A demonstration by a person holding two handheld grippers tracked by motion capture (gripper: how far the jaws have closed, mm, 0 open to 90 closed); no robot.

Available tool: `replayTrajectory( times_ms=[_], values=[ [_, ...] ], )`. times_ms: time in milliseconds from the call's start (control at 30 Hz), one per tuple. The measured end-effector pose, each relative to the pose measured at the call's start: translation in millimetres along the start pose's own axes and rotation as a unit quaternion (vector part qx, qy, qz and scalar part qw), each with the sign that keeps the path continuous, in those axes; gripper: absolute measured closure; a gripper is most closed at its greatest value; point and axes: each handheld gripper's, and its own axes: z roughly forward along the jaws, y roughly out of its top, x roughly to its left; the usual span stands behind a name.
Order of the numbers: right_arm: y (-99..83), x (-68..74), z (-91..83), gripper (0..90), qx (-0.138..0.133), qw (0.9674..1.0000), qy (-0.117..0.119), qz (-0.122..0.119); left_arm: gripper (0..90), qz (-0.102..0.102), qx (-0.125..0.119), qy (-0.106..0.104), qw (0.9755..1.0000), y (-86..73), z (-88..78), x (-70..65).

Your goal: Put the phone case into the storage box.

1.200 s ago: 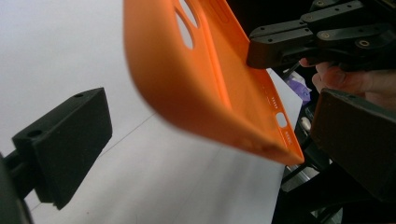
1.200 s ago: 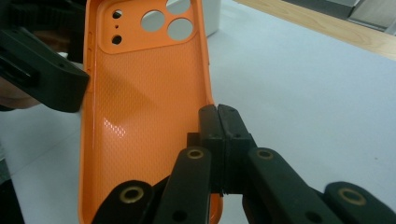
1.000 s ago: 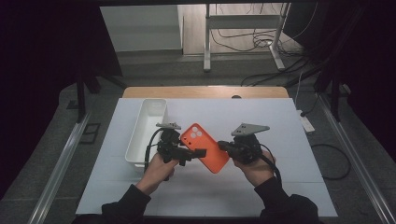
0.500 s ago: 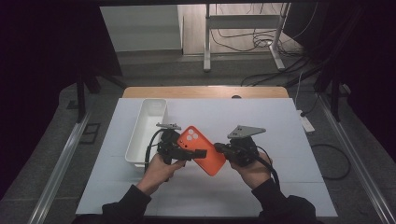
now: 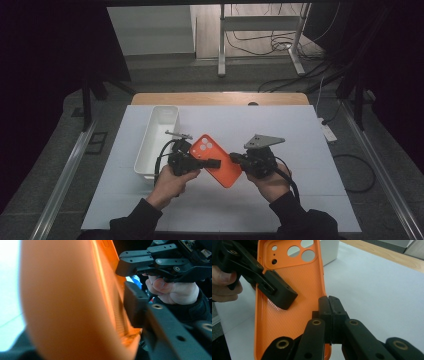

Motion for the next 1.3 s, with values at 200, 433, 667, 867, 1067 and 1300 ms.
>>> replayTrajectory(
  times_ms=[200,433,667,867,1067,1300],
  values=[
    [-0.6,0.4,0.2,89.1,-0.002,1.0000,0.002,0.001,81.5,-0.021,-0.002,-0.014,0.9997,-1.6,0.0,2.9],
    [-1.7,-0.9,-0.2,86.1,-0.005,0.9999,0.015,0.001,86.8,-0.014,0.002,-0.003,0.9999,-2.3,-1.5,3.5],
    [-1.6,-4.7,-6.1,70.0,-0.003,0.9993,0.033,0.015,86.9,0.001,0.011,0.007,0.9999,-1.2,-4.0,0.8],
    [-1.8,-6.1,-8.6,48.2,0.011,0.9987,0.049,0.011,86.7,0.016,0.022,0.017,0.9995,-0.3,-6.1,-0.4],
    [-3.5,-14.5,-8.1,19.8,0.028,0.9970,0.066,0.028,86.6,0.029,0.035,0.023,0.9987,0.4,-7.7,0.3],
    [-8.6,-14.9,-3.8,0.0,0.047,0.9951,0.085,0.019,86.5,0.040,0.045,0.026,0.9979,0.5,-8.0,0.9]
  ],
)
